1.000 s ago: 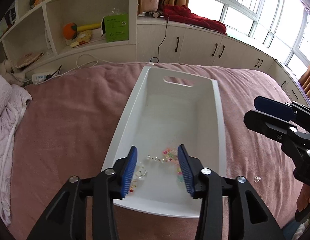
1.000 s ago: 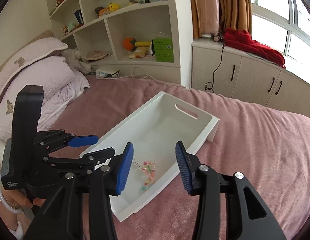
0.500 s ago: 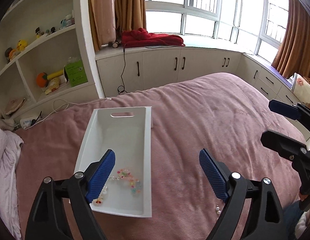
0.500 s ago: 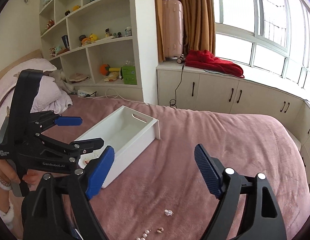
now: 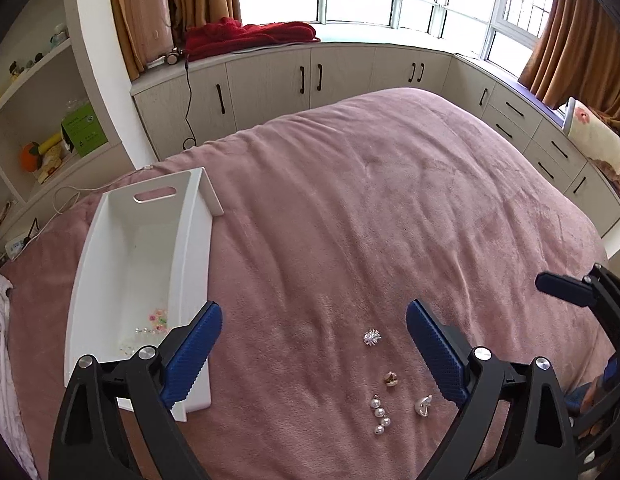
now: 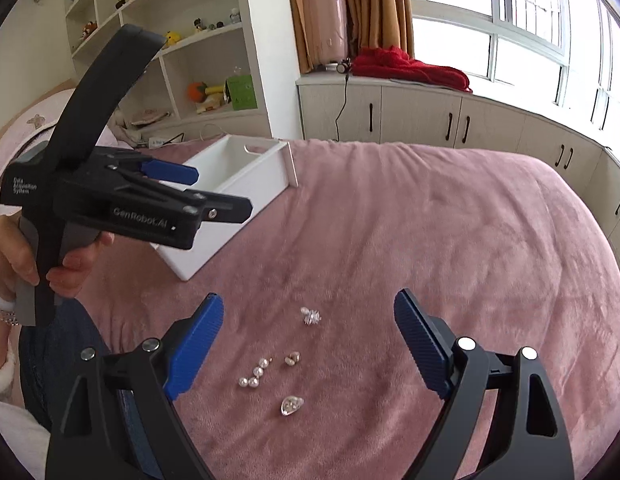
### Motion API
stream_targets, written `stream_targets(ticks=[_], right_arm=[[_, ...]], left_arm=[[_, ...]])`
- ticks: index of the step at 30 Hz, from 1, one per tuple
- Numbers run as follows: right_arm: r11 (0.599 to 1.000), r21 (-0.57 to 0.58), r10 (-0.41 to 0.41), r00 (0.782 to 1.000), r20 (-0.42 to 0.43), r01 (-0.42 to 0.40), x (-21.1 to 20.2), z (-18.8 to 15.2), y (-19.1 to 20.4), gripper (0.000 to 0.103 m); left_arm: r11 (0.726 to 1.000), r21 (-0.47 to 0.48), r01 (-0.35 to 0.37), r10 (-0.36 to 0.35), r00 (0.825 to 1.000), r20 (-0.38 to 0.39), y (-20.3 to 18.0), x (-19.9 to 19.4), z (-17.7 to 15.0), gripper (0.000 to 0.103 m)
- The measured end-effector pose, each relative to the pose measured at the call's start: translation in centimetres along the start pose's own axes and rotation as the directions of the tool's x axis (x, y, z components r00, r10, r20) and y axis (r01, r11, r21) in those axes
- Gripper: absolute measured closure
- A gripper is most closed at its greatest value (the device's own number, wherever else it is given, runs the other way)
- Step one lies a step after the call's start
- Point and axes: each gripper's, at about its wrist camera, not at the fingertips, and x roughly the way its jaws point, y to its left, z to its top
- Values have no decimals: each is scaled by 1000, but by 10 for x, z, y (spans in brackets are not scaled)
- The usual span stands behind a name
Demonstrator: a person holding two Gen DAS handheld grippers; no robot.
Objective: Organize jewelry
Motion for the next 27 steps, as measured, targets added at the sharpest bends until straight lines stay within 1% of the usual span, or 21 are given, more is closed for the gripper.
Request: stream_targets(ticks=[4,9,15,17,18,19,22,25,26,27], right_arm=[[999,43,15,999,-46,-13,14,-24,1,17],[999,27,21,994,-103,-18,31,-41,8,19],[1000,-11,20,983,-181,-23,52,-58,12,22],[1000,-19,19,978,-210,-23,58,-66,13,28],[999,-25,15,973,-230,-21,63,-71,14,34],[999,-29,15,969,-245,-23,67,-74,15,37],[999,-38,12,958,-287,-24,80,-85,18,42],[998,-53,1,948,-318,-19,92,-92,23,45],[998,-55,1,946,-324,-20,94,-94,24,46],[998,-59,0,944,-329,-20,97,-95,26,49]], left_arm=[[1000,32,1,0,999,-37,-16,22,-6,9],[997,74,18,-12,996,-88,-35,50,-14,9],[991,119,60,-39,984,-172,-50,93,-25,9],[990,123,71,-46,980,-193,-52,104,-29,9],[989,125,76,-51,979,-196,-53,108,-31,9],[989,127,78,-51,978,-203,-54,113,-32,9],[988,130,81,-51,975,-217,-54,123,-37,9],[989,135,66,-34,974,-222,-52,131,-40,9],[989,134,68,-37,974,-222,-51,133,-41,11],[989,131,72,-42,974,-222,-50,136,-41,17]])
